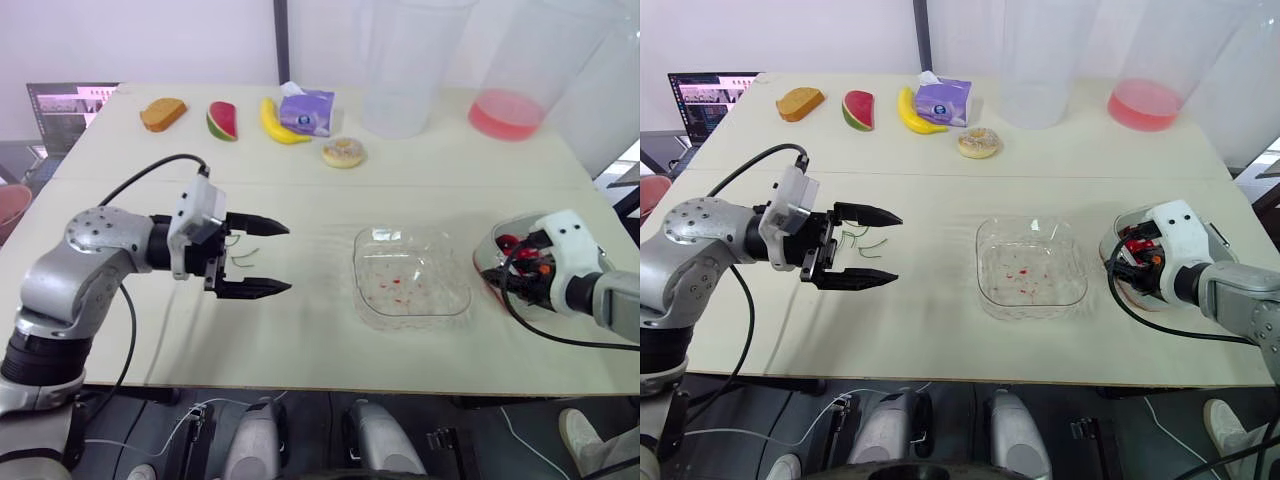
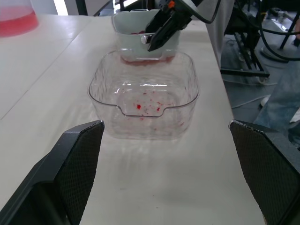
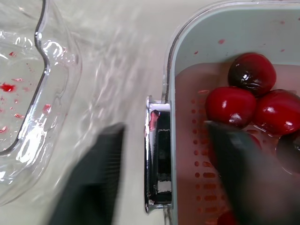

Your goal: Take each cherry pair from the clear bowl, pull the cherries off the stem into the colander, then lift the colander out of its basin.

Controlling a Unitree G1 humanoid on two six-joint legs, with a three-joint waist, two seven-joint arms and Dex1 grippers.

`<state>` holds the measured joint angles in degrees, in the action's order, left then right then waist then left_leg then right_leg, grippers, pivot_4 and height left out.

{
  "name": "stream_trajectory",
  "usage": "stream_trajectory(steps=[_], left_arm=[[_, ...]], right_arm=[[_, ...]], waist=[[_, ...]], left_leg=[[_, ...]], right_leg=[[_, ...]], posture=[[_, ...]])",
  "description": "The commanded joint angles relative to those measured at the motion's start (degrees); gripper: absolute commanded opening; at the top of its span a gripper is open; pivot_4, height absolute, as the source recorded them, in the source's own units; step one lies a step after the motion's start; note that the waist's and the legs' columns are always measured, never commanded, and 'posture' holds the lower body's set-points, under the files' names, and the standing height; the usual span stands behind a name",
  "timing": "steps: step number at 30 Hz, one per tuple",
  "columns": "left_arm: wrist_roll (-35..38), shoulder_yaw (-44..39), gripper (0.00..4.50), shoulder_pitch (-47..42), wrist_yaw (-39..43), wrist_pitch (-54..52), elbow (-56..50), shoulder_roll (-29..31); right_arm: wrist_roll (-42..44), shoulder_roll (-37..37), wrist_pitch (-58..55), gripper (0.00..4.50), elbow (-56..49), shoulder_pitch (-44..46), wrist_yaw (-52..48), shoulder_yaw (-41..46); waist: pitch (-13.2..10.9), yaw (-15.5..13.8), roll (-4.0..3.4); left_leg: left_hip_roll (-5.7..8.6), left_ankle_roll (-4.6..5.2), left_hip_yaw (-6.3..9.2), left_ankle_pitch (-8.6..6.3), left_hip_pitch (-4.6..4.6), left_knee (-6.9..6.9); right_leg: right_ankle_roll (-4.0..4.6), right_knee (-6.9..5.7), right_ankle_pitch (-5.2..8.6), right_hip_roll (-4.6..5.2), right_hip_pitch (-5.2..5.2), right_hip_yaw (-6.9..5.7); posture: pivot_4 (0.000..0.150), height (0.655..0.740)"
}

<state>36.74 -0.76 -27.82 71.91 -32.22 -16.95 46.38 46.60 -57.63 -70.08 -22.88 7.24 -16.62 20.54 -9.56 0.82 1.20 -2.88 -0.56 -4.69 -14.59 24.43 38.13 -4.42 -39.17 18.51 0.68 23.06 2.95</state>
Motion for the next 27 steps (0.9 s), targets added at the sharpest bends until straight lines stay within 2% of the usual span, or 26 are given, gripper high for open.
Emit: stream_trajectory(steps=[1,2,13,21,27], left_arm=[[0.2,-0.5,4.5,-0.3,-0.6,0.0,-1.5,0.4],[0.3,-0.5,4.5,-0.3,-0.7,-0.1,-1.5,0.4],[0.0,0.4,4.5,-0.9,-1.0,0.0,-0.7,0.4],[-0.3,1.0,4.5,-0.9,-0.9,0.3,-0.3,0.3],[-0.3,1.3,4.5,-1.2,-1.0,0.4,0.0,0.1]], right_arm=[[-1.4,0.3,0.0,0.61,-0.6,0.9,-1.0,1.2],[-1.6,0.3,-0.1,0.21,-0.7,0.9,-1.2,1.3],[-2.7,-0.4,-2.1,0.24,-1.9,1.6,-3.5,2.2],[-3.2,-4.6,-4.1,0.24,-3.5,2.2,-7.0,5.3],[-3.1,-4.7,-6.0,0.24,-4.6,3.1,-7.8,7.1]], waist=[[0.0,0.0,0.0],[0.0,0.0,0.0],[0.0,0.0,0.0],[0.0,0.0,-0.02],[0.0,0.0,-0.02]], left_leg=[[0.0,0.0,0.0,0.0,0.0,0.0],[0.0,0.0,0.0,0.0,0.0,0.0],[0.0,0.0,-0.01,0.0,0.0,0.01],[0.0,0.0,-0.01,0.0,0.0,0.01],[0.01,0.0,-0.01,0.0,0.0,0.01]], right_leg=[[0.0,0.0,0.0,0.0,0.0,0.0],[0.0,0.0,0.0,0.01,0.0,0.0],[0.0,0.0,0.0,0.01,-0.01,0.0],[0.0,0.0,0.0,0.01,0.0,0.0],[0.0,0.0,0.0,0.02,0.0,0.0]], posture=[[0.15,0.74],[0.15,0.74],[0.15,0.74],[0.15,0.74],[0.15,0.74]])
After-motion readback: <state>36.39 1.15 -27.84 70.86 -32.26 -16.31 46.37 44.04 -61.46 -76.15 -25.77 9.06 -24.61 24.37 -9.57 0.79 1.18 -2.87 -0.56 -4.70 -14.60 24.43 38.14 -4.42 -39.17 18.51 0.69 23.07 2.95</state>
